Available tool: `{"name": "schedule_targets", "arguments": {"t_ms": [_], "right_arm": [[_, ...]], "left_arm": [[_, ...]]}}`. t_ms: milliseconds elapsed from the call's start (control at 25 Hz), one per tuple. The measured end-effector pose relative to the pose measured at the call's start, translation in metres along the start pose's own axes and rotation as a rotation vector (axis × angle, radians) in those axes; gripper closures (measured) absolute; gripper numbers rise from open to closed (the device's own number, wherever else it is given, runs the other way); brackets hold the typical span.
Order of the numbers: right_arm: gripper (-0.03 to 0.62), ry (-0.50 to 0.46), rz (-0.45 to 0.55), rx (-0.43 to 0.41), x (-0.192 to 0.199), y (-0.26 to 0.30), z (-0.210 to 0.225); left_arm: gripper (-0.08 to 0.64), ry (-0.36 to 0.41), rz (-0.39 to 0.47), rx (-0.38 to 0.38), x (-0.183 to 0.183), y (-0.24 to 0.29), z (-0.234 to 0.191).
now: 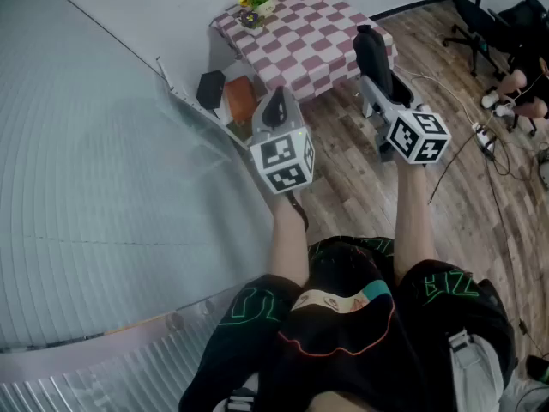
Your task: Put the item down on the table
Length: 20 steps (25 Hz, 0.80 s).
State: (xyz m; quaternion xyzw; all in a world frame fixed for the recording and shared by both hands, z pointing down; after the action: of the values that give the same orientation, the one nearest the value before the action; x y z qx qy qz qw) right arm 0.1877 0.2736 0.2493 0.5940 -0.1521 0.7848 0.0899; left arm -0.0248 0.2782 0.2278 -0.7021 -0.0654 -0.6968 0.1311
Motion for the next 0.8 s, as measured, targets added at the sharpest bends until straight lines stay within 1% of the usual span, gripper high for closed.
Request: {"name": "schedule_targets", "arguments": {"t_ms": [120, 240, 360, 600, 680, 800], "right_arm": [[0.325, -0.011, 0.016, 0.019, -0.006, 0.005, 0.007], [0.324, 0.012, 0.025, 0.027, -0.011, 0.008, 0.015], [0.324, 0.015, 0.032, 0.030, -0.017, 0.006, 0.022], [0.324, -0.003, 0.041, 0.026, -0.026, 0.014, 0.026], [0.324, -0.012, 0.043, 0.028, -0.030, 0.010, 0.028], [0.324, -0.026, 0.050, 0.029, -0.035, 0.004, 0.033]], "left_arm": [[0.552, -0.004, 0.003, 0.002, 0.000, 0.008, 0.002], [0.552, -0.006, 0.006, 0.010, 0.000, 0.015, 0.007], [0.552, -0.006, 0.010, 0.015, -0.001, 0.018, 0.012], [0.552, -0.004, 0.015, 0.006, -0.003, 0.030, 0.011], [0.552, 0.016, 0.002, 0.007, 0.002, 0.030, 0.017], [0.552, 0.014, 0.004, 0.020, 0.005, 0.031, 0.026]]}}
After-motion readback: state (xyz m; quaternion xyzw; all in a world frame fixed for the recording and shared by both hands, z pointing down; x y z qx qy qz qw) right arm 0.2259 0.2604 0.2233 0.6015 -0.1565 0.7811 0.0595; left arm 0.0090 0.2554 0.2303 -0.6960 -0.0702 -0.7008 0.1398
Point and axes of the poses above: the fingertips, and each gripper's own axes: y forward along the fingers, z to its right, x out of its underside, the point moved 1 cm from there along -y, backward along the fingers, and after that the axes turned 5 degrees about z, right-handed, at the moved point
